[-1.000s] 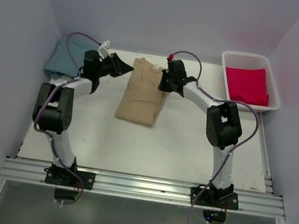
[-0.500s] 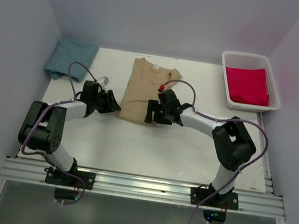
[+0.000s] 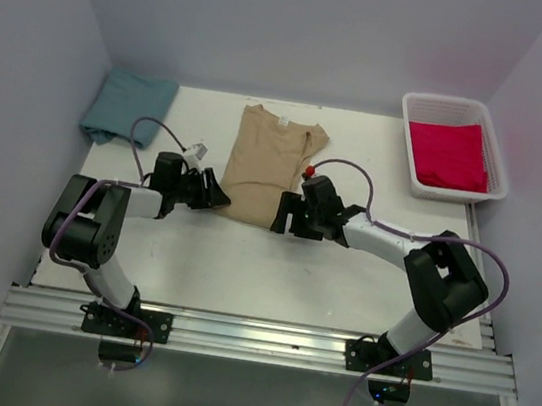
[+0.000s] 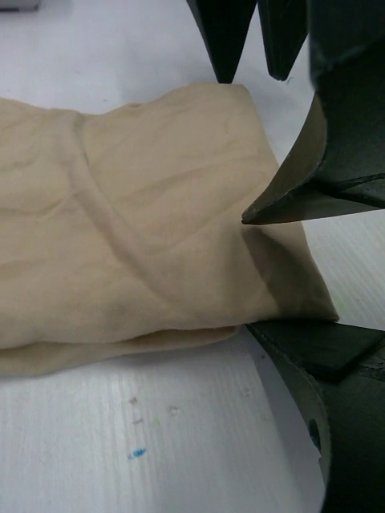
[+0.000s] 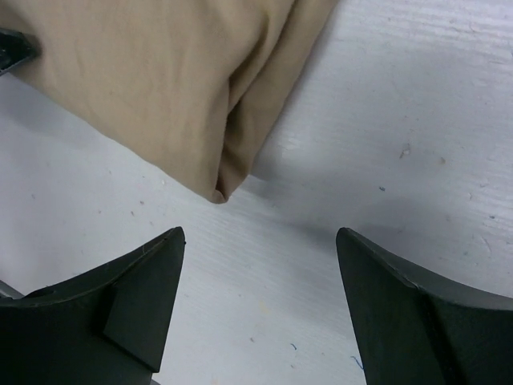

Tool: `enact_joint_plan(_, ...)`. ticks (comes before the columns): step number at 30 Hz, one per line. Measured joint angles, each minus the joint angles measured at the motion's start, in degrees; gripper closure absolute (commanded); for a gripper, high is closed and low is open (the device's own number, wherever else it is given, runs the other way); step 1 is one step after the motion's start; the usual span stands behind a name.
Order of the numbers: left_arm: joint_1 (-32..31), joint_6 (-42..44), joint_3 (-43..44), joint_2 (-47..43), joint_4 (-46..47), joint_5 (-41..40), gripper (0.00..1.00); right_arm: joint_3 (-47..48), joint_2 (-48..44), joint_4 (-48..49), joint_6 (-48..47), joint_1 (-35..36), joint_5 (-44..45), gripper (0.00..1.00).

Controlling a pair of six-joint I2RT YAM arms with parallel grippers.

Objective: Fold and stack the t-shirts
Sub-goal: Grab one side of the 2/3 rectangular tshirt with both arms

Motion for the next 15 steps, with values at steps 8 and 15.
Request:
enact_joint_plan(8,0.81,-2.69,-3.02,4.96,13.68,8.72,0.48,-4.52,0.02,4.94,3.76,-2.05,-2.58,0.16)
enact_joint_plan(15,0.9,-6.99,-7.48,7.93,24.57,14.86,0.48,-6.86,5.07,21.66,10.84,-5.57,-10.73,0.25)
